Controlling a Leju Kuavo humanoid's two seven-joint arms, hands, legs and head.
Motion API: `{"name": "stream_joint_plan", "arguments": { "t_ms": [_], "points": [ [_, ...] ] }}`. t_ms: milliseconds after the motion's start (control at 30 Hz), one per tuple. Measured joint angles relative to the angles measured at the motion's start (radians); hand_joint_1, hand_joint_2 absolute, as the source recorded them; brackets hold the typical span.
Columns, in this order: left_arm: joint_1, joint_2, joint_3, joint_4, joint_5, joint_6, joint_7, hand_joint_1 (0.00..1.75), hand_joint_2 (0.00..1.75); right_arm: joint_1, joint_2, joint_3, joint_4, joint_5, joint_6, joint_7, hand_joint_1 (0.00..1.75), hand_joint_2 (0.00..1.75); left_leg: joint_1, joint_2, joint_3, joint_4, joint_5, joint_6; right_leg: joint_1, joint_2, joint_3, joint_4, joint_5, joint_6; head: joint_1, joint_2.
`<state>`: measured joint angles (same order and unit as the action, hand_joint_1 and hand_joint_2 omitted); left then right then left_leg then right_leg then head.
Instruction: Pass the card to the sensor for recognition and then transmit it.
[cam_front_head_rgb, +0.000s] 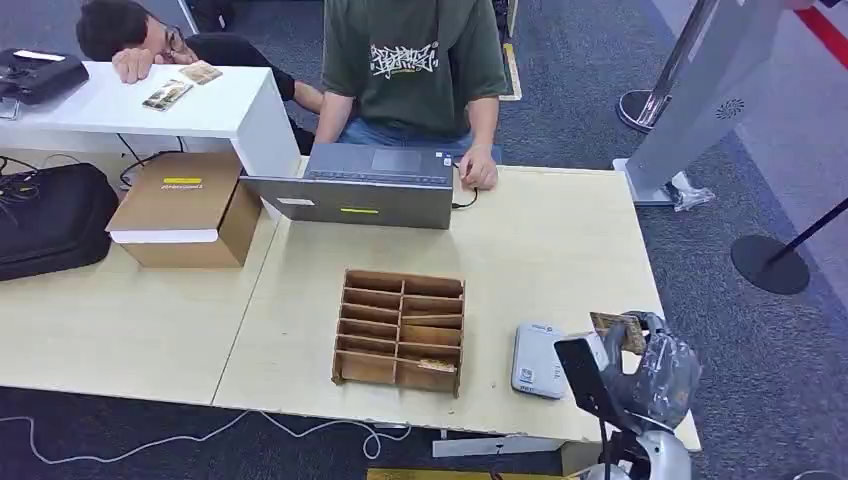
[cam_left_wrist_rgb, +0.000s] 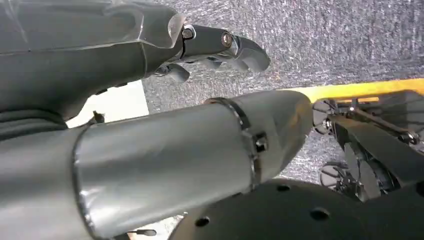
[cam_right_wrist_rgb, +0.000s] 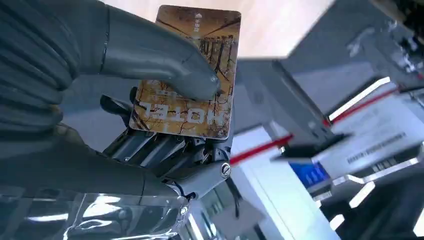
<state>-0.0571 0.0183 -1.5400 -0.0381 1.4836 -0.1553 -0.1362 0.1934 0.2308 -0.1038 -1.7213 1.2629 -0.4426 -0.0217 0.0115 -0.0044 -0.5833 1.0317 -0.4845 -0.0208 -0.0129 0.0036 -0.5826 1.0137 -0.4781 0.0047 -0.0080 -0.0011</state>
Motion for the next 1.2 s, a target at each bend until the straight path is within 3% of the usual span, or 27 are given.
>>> {"name": "stream_joint_plan", "arguments": {
  "t_ms": [300,367,433,533,633,833,1200],
  "points": [
    [-0.001,0.0,0.0,0.0,-0.008,0.0,-0.011,0.0,0.0,0.03,0.008,0.011,-0.07,0.248,-0.152,0.032,1.75,1.75,0.0,0.0,0.0,0.0,0.0,0.0,0.0,0.0,0.0,0.0,0.0,0.0,0.0,0.0],
    [-0.001,0.0,0.0,0.0,-0.008,0.0,-0.013,0.0,0.0,0.036,0.008,0.003,-0.075,0.296,-0.211,-0.012,1.75,1.75,0.0,0.0,0.0,0.0,0.0,0.0,0.0,0.0,0.0,0.0,0.0,0.0,0.0,0.0],
    [0.0,0.0,0.0,0.0,-0.011,-0.002,-0.014,0.0,0.0,0.038,0.015,-0.047,-0.094,0.305,-0.233,-0.183,1.75,1.75,0.0,0.0,0.0,0.0,0.0,0.0,0.0,0.0,-0.001,0.0,0.0,0.0,0.0,0.0],
    [0.0,0.006,0.0,0.0,-0.024,-0.013,-0.014,0.0,0.0,0.024,0.047,-0.221,-0.186,0.309,-0.235,-0.545,1.75,1.75,0.0,-0.001,-0.001,0.0,-0.001,0.001,0.0,-0.002,0.0,0.0,0.0,0.0,0.0,0.0],
    [0.003,0.011,0.0,0.0,-0.027,-0.018,-0.014,0.0,0.0,0.018,0.052,-0.334,-0.246,0.308,-0.235,-0.651,1.75,1.75,0.0,-0.002,-0.001,0.0,-0.001,0.001,0.0,-0.002,0.0,0.0,-0.001,0.001,0.0,0.0],
    [0.003,0.021,0.0,0.0,-0.025,-0.022,-0.014,0.0,0.0,0.02,0.055,-0.433,-0.315,0.308,-0.235,-0.671,1.75,1.75,0.0,-0.002,-0.001,0.0,-0.001,0.001,0.0,-0.002,0.0,0.0,-0.001,0.002,0.0,0.0],
    [0.003,0.025,0.0,0.0,-0.025,-0.023,-0.014,0.0,0.0,0.02,0.055,-0.472,-0.341,0.308,-0.235,-0.671,1.75,1.75,0.0,-0.002,-0.001,0.0,-0.001,0.001,0.0,-0.002,0.0,0.0,-0.001,0.002,0.0,0.0]
  ]
}}
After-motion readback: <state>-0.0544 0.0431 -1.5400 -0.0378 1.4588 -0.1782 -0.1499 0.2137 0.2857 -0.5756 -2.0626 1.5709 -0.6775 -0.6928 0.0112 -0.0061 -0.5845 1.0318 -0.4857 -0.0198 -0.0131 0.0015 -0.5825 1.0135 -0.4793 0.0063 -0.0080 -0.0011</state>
